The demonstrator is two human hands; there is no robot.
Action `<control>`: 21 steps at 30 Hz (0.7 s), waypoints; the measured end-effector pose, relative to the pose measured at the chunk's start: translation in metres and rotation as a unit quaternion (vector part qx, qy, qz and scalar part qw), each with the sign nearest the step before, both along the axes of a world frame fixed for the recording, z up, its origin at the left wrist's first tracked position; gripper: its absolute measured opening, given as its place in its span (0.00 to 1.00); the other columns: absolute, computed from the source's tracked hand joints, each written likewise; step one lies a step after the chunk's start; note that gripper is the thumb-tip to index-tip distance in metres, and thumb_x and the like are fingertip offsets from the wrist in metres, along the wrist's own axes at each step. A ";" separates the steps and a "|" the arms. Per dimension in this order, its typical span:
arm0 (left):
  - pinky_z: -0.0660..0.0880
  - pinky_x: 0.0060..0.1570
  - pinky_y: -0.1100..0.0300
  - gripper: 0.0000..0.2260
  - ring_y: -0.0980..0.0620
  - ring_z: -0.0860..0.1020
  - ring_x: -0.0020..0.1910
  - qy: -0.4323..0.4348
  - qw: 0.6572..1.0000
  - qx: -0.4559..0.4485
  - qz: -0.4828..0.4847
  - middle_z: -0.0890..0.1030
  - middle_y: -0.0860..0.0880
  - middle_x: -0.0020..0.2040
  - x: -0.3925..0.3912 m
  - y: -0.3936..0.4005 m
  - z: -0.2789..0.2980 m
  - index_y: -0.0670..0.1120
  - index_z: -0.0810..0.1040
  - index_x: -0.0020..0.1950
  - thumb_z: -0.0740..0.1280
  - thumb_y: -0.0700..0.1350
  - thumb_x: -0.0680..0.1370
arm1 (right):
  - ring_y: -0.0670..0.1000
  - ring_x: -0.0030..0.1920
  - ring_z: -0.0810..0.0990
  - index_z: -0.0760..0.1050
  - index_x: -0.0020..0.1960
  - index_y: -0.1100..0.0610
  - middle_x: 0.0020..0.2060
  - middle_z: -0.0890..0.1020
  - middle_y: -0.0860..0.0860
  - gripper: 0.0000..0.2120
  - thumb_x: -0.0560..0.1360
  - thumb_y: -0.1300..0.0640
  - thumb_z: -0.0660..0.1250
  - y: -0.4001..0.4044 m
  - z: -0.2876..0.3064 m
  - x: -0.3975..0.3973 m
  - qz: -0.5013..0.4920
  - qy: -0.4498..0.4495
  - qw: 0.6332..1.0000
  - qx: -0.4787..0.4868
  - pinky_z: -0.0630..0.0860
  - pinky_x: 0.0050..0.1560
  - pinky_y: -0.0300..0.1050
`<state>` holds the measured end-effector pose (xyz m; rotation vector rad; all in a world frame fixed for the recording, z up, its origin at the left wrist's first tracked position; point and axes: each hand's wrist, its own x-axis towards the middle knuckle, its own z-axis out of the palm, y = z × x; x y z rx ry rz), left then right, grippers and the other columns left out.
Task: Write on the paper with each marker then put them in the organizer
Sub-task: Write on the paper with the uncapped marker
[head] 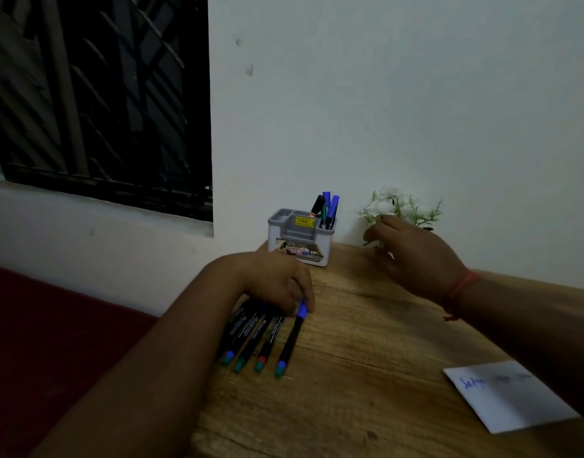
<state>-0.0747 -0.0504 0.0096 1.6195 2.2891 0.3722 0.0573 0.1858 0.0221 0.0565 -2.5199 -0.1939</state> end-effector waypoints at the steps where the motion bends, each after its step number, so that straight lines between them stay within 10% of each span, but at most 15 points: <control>1: 0.75 0.59 0.53 0.13 0.60 0.76 0.54 0.007 1.000 0.001 -0.004 0.79 0.59 0.55 0.001 0.002 -0.001 0.58 0.84 0.52 0.74 0.43 0.72 | 0.49 0.46 0.79 0.77 0.60 0.51 0.56 0.78 0.47 0.12 0.78 0.57 0.66 0.001 0.000 0.003 -0.001 -0.001 1.000 0.000 0.75 0.41 0.43; 12: 0.74 0.56 0.54 0.09 0.57 0.74 0.55 0.133 0.990 0.000 -0.050 0.78 0.57 0.55 0.018 0.031 -0.008 0.55 0.81 0.54 0.72 0.48 0.75 | 0.50 0.37 0.79 0.77 0.59 0.54 0.54 0.79 0.51 0.12 0.76 0.57 0.68 0.016 -0.009 0.043 -0.014 -0.036 0.997 0.067 0.76 0.33 0.44; 21: 0.71 0.48 0.71 0.08 0.63 0.77 0.49 0.035 0.966 0.255 -0.017 0.80 0.61 0.46 0.034 0.038 -0.008 0.57 0.81 0.49 0.73 0.45 0.74 | 0.51 0.44 0.81 0.71 0.67 0.51 0.56 0.80 0.50 0.22 0.75 0.51 0.70 0.022 -0.023 0.086 0.029 -0.089 0.982 0.164 0.81 0.40 0.47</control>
